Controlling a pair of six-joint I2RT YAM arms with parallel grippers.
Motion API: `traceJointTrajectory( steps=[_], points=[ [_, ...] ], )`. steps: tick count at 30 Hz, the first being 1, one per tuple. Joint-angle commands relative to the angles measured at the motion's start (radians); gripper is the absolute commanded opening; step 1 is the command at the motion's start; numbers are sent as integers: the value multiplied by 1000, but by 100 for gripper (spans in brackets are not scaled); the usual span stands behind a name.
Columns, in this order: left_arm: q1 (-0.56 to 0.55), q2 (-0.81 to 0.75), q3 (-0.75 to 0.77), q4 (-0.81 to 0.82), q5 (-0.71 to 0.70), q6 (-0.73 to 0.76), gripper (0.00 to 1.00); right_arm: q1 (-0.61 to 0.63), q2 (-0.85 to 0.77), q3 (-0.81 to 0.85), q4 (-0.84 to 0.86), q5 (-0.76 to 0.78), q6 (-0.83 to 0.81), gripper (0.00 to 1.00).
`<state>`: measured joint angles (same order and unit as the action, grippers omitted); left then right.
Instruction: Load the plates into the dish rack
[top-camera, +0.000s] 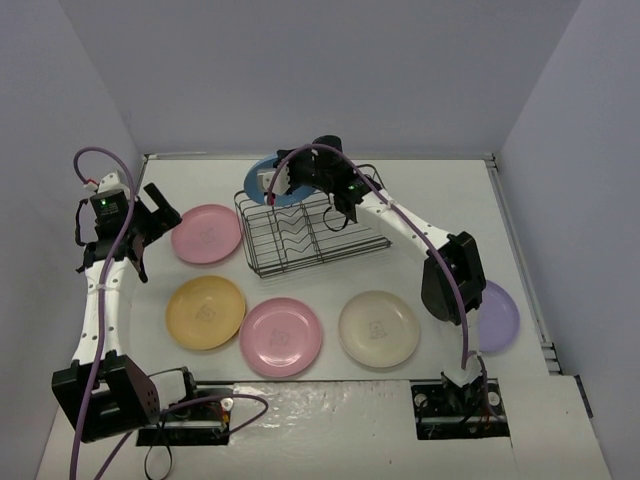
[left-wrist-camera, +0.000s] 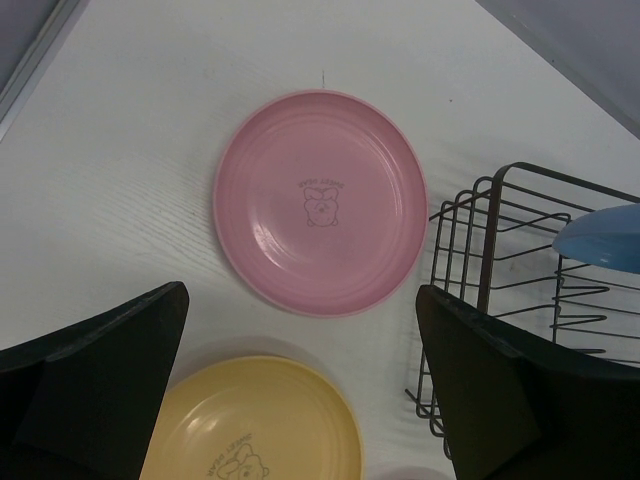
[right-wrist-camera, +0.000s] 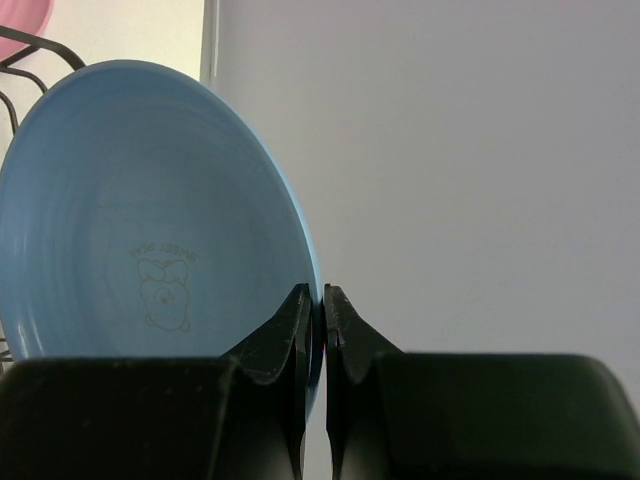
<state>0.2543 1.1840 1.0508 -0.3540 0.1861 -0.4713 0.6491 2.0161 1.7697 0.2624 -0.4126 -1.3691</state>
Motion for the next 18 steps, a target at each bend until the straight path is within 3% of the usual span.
traceJointTrajectory(
  steps=[1,7,18],
  points=[
    [-4,-3,70,17,-25,21,97,7,-7,90,93,-13,-56,0],
    [-3,-10,71,18,-29,29,97,28,-5,47,208,36,-99,0],
    [-3,-11,69,12,-45,34,97,31,36,37,167,48,-146,0]
  ],
)
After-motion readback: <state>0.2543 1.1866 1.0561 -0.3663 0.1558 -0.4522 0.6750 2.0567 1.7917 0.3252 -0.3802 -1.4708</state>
